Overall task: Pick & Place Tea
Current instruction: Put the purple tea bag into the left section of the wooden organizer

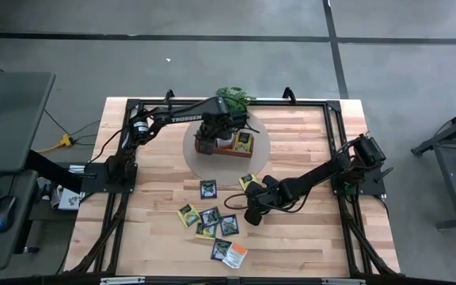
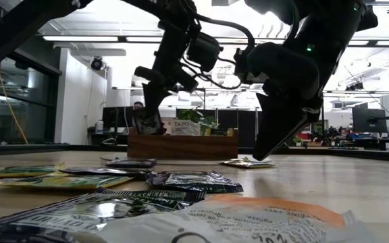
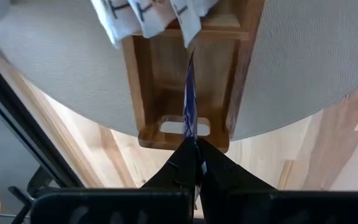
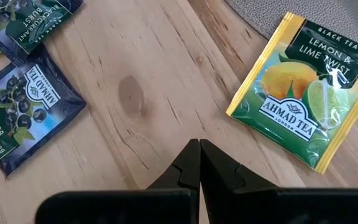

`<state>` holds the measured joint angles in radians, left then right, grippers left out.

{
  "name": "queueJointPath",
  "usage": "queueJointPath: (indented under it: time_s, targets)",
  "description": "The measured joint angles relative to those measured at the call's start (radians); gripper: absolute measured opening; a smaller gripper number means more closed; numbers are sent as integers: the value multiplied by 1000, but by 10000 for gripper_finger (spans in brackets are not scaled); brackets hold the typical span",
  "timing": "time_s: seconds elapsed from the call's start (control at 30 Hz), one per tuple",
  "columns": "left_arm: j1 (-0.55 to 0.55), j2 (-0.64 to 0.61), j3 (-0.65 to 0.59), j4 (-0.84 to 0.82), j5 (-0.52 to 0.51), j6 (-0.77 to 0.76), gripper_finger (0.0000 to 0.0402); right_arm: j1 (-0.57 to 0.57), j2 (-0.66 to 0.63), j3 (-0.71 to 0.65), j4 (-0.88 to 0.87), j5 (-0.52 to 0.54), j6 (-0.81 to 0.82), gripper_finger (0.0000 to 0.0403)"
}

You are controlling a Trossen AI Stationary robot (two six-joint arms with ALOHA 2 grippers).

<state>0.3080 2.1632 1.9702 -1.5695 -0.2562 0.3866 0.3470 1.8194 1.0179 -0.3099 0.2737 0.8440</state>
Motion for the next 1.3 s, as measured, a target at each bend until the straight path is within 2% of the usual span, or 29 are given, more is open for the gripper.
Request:
queueJointPath:
  time_s: [0.17, 0.27, 0.53, 0.7, 0.9, 1.3]
  targets:
    - [-1, 0, -4, 0, -16, 3, 4, 0, 0, 0, 0, 5, 0, 0]
    - [-1, 0, -4, -1, -47, 4, 21, 0, 0, 0, 0, 5, 0, 0]
    - [-1, 0, -4, -2, -55, -6, 125, 0, 0, 0, 0, 1, 0, 0]
    - [-1, 0, -4, -2, -131, -32, 165, 0, 0, 0, 0, 1, 0, 0]
    - [-1, 0, -3, -2, -201, -71, 172, 0, 0, 0, 0, 1, 0, 0]
    - [-1, 0, 63, 5, -207, -104, 172, 1, 0, 0, 0, 0, 5, 0]
